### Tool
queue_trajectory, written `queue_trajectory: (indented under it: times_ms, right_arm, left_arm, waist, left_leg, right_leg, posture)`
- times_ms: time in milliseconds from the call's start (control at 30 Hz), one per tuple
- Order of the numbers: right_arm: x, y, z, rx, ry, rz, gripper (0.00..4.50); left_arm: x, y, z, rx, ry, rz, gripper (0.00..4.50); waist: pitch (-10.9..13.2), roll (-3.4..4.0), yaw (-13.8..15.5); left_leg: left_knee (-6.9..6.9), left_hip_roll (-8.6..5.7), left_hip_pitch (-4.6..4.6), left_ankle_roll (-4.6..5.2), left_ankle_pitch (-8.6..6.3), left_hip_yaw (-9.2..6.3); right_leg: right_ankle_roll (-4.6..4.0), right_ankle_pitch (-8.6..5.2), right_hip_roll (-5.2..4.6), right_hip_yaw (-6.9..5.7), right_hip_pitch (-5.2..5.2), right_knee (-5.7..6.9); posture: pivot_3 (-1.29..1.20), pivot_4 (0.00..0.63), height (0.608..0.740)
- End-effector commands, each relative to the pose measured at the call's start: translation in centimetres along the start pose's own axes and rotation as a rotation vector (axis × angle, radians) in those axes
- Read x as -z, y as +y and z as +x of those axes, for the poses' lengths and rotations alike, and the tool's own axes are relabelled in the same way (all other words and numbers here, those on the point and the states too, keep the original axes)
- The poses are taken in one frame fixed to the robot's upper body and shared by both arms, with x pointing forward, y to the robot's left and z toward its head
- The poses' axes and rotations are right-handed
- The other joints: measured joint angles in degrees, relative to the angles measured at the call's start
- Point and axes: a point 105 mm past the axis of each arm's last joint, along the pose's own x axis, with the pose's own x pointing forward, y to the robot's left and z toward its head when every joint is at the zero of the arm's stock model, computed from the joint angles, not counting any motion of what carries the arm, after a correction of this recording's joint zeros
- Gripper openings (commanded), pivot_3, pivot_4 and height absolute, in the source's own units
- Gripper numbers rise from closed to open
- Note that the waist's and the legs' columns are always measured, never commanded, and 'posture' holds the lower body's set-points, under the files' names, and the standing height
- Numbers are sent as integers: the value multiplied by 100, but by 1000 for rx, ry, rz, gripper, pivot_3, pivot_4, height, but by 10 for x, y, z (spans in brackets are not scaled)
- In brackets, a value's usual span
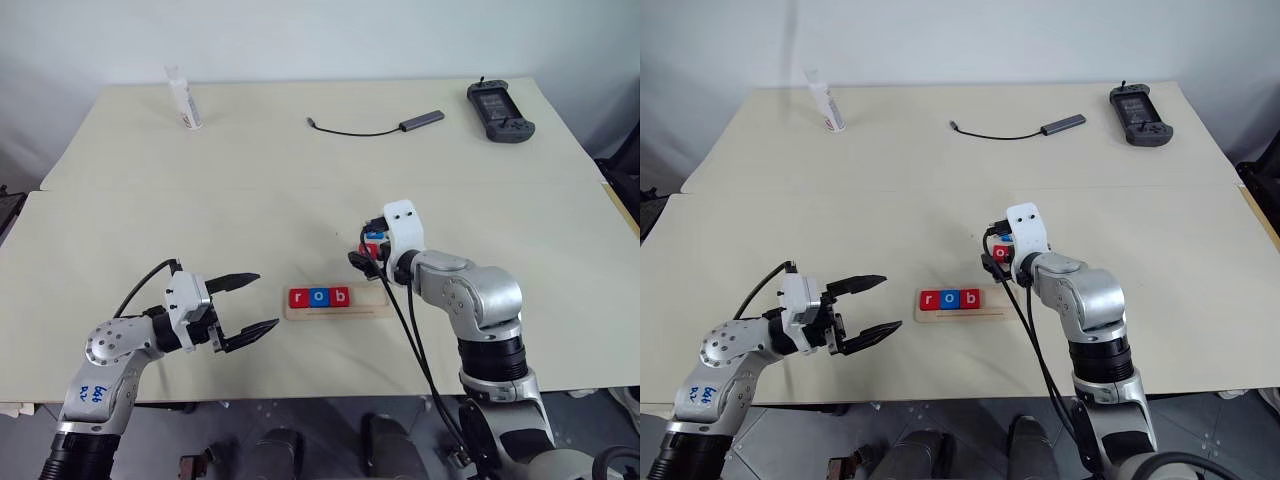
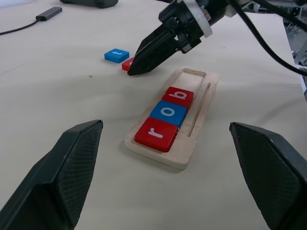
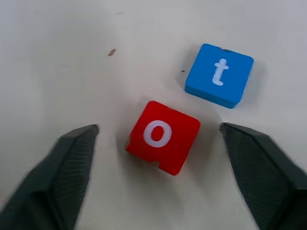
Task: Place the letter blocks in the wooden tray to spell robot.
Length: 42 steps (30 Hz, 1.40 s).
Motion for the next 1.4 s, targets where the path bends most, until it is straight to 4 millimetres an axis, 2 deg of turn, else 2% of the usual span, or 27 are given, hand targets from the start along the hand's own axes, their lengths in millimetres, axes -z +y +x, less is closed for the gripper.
queue_trajectory:
  times_ms: [33, 167, 300, 367, 500, 633, 733, 800, 933, 1000, 1100, 1233, 1400]
  right_arm:
    - [1, -3, -2, 19, -5, 19, 2823]
    - [-2, -9, -5, 35, -24, 18, 1484]
    - [-10, -20, -12, 65, -76, 22, 1481]
    - [-14, -29, -21, 78, -107, 12, 1481]
    - [-9, -45, -45, 105, -109, -28, 1481]
    - [14, -54, -76, 126, -55, -33, 1481]
    - [34, -55, -90, 151, -11, -14, 1481]
    - [48, -54, -96, 168, 20, -6, 1481]
    - [58, -55, -98, 217, 24, 8, 1481]
    - [58, -53, -98, 227, 15, 25, 2213]
    - [56, -41, -98, 141, 3, 24, 3209]
    - [43, -55, -109, 103, -33, -50, 4485]
    - [29, -63, -129, -173, -20, -396, 4485]
  left_arm:
    - [-8, 0, -2, -1, -12, 26, 4500]
    - [-8, -1, 0, 13, -19, 30, 4500]
    - [-8, 0, 6, 37, -35, 30, 4500]
    - [-8, 0, 14, 58, -50, 27, 4500]
    - [-7, -1, 25, 106, -70, 20, 4500]
    - [-8, 5, 32, 121, -94, 27, 4500]
    - [-8, 5, 35, 148, -102, 19, 4500]
    - [-7, 3, 35, 176, -102, 10, 4500]
    - [-9, 5, 35, 191, -105, -6, 4500]
    - [-9, 6, 34, 196, -103, -7, 4500]
    - [-9, 5, 31, 206, -96, -7, 4500]
    - [-9, 4, 28, 211, -92, -13, 4500]
    - [-9, 0, 27, 221, -93, 16, 4500]
  waist:
    - [0, 0, -8]
    - [0, 0, -50]
    - [0, 0, -58]
    - [0, 0, -42]
    - [0, 0, -28]
    - [0, -1, 2]
    - [0, 0, -15]
    - [0, 0, 6]
    - [-2, -3, 31]
    - [-2, -3, 40]
    - [-2, -3, 31]
    - [-2, -3, 39]
    - [-1, -6, 63]
  left_leg:
    - [0, 0, 0, 0, 0, 1]
    - [-1, 1, 0, 0, 0, 4]
    - [-1, 0, -1, 0, 0, 3]
    - [0, -2, -1, 0, 0, 3]
    - [-2, -5, -3, 1, 0, 5]
    - [-5, 2, -3, 0, 0, 8]
    - [-5, 4, -3, 0, 0, 27]
    - [-5, 8, -2, 0, 0, 27]
    - [2, 6, -1, 0, 0, 33]
    - [4, 5, 0, 0, 0, 33]
    - [4, 5, 0, 0, 0, 34]
    - [2, 3, -1, 1, 0, 33]
    - [4, -1, 3, 8, -3, 32]
  right_leg:
    - [0, 0, 0, 0, 0, 0]
    - [0, 0, 0, 1, -4, 3]
    - [0, 0, -1, 1, -4, 4]
    - [0, 0, -2, 2, -4, 4]
    - [0, 0, -4, 2, -7, 4]
    - [0, 0, 0, 2, -11, 3]
    - [0, 0, 0, 12, -16, 4]
    - [0, 0, 2, 12, -17, 6]
    - [1, 0, 2, 18, -17, 9]
    - [1, 0, 1, 19, -17, 10]
    - [1, 0, 1, 20, -18, 13]
    - [1, 0, 0, 19, -18, 11]
    - [4, 2, -2, 10, 0, -17]
  posture:
    - [0, 150, 740]
    - [0, 150, 740]
    - [0, 150, 740]
    - [0, 150, 740]
    - [0, 150, 740]
    - [0, 150, 740]
    - [0, 150, 740]
    - [0, 150, 740]
    - [0, 150, 740]
    - [0, 150, 740]
    - [0, 150, 740]
    - [0, 150, 740]
    - [0, 150, 740]
